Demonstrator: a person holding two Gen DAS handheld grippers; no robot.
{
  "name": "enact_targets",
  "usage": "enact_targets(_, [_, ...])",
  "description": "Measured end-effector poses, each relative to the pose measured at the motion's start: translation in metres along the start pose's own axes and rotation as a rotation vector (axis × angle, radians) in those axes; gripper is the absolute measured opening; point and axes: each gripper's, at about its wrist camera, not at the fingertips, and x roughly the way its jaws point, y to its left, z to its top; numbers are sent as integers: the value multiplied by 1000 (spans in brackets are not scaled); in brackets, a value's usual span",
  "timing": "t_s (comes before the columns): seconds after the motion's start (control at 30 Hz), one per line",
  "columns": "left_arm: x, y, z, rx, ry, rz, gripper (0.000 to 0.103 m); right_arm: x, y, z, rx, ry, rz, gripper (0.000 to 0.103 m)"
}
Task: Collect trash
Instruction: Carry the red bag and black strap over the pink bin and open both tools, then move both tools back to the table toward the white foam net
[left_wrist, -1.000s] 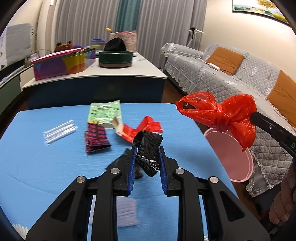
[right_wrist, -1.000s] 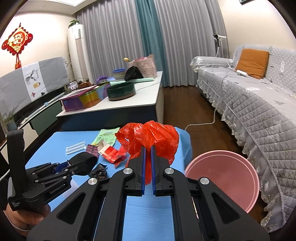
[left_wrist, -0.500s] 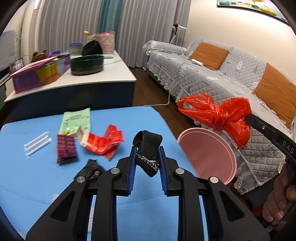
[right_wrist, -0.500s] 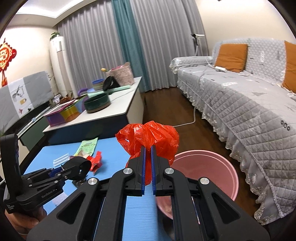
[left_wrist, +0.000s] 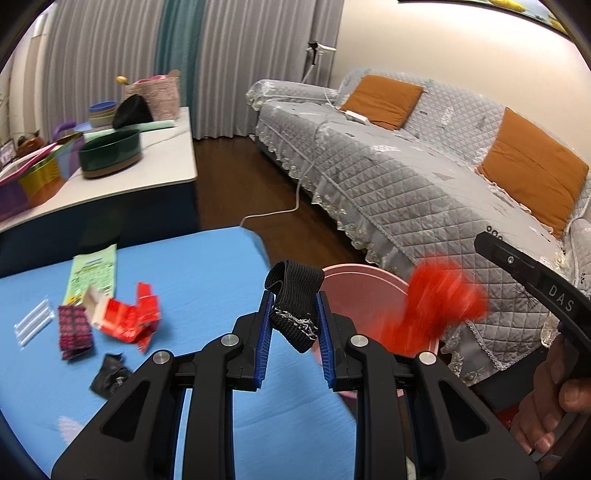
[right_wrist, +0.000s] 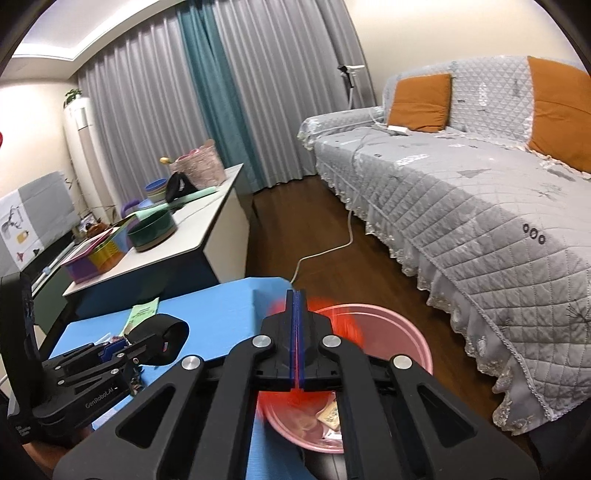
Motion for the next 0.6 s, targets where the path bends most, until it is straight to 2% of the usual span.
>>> enact_targets(0.2, [23,-20,6,18,31,-35,23,17,-25,-1,54,43,-35,0])
enact_targets(0.27, [32,-28,7,25,56,-58,26,22,-31,-1,77,58,-57,8])
enact_targets(0.3, [37,-31,7,27,71,-69,34,24,-35,-1,89,67,-63,17])
enact_targets(0.33, [41,-35,7,28,80,-75,40,24,-38,-1,103,66,-75,50])
enact_targets(0.37, [44,-37,7,29,85,-78,49,22,-40,-1,114,48,-84,66])
enact_targets(0.6, [48,-37,6,22,82,-67,49,20,-41,2,126,31,-87,66])
